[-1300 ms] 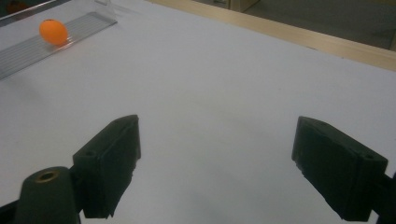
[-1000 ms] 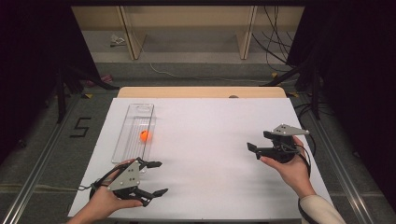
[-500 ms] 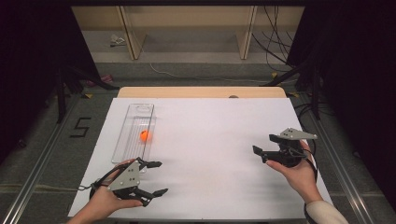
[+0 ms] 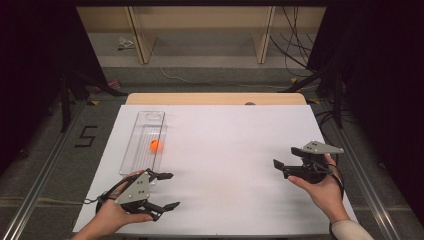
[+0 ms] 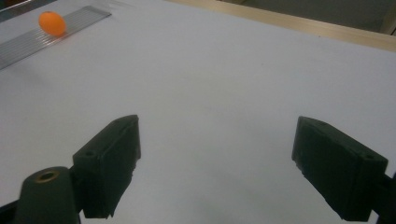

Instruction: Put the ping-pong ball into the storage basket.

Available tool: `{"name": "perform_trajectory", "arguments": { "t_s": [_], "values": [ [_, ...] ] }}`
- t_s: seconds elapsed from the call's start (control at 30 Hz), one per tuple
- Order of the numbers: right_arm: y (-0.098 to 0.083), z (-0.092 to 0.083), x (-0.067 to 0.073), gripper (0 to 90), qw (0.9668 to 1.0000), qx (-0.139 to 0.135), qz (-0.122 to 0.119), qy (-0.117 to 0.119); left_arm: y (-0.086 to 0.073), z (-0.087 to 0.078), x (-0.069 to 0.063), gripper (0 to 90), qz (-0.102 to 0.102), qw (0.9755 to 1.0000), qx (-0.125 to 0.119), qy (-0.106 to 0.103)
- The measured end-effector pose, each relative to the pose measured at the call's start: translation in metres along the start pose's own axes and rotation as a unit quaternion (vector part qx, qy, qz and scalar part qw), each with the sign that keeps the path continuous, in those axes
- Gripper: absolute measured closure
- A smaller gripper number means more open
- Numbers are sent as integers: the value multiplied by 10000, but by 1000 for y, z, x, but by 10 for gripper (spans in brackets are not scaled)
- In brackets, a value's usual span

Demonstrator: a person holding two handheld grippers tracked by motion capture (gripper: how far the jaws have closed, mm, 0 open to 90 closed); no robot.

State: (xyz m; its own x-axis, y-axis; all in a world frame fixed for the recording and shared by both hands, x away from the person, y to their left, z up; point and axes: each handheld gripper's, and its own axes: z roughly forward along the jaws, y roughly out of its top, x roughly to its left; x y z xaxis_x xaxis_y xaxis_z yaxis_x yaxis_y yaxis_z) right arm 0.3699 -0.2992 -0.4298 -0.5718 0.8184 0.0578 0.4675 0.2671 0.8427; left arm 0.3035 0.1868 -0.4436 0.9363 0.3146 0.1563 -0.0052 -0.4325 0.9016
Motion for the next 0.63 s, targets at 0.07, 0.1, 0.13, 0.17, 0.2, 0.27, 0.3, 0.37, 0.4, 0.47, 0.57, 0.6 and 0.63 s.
{"name": "perform_trajectory", "arguments": {
  "t_s": [0.07, 0.1, 0.13, 0.17, 0.2, 0.27, 0.3, 0.37, 0.4, 0.47, 0.57, 0.6, 0.63],
  "values": [
    [-1, -1, 0, 163, 10000, 7, -3, 0, 0, 0, 0, 191, -4, 10000, -5, 0],
    [-1, -1, 1, 163, 10000, 11, -6, -4, 0, 0, 0, 191, -3, 10000, -4, 0],
    [-2, -1, 1, 163, 10000, 13, -1, 8, 0, 0, 0, 191, -1, 10000, -3, -1],
    [-2, -1, 1, 163, 10000, 14, -5, 9, 0, 0, 0, 191, 1, 10000, -3, -2],
    [-2, -1, 1, 163, 10000, 13, -5, 10, 0, 0, 0, 191, -1, 10000, -4, -2],
    [-2, -1, 1, 163, 10000, -3, 6, 9, 0, 0, 0, 191, -1, 10000, -3, -3],
    [-2, -1, 1, 163, 10000, -3, 3, 15, 0, 0, 0, 191, -2, 10000, -5, -4],
    [-2, 0, 0, 163, 10000, -2, -6, 13, 0, 0, 0, 191, -5, 10000, -4, -5],
    [-2, -1, 0, 163, 10000, -10, -2, 17, 0, 0, 0, 191, -6, 10000, -3, -5],
    [-2, -1, 0, 163, 10000, -34, 8, 0, 0, 1, 1, 191, -3, 10000, -1, -10],
    [-1, -2, -1, 163, 10000, -63, 17, -10, 0, 1, 1, 191, 1, 10000, -1, -15],
    [-1, -2, -1, 163, 10000, -69, 30, -13, 0, 1, 1, 191, -4, 10000, -7, -14],
    [-1, -2, -2, 163, 10000, -78, 34, -20, 0, 1, 1, 191, -12, 10000, -12, -15]
  ]
}}
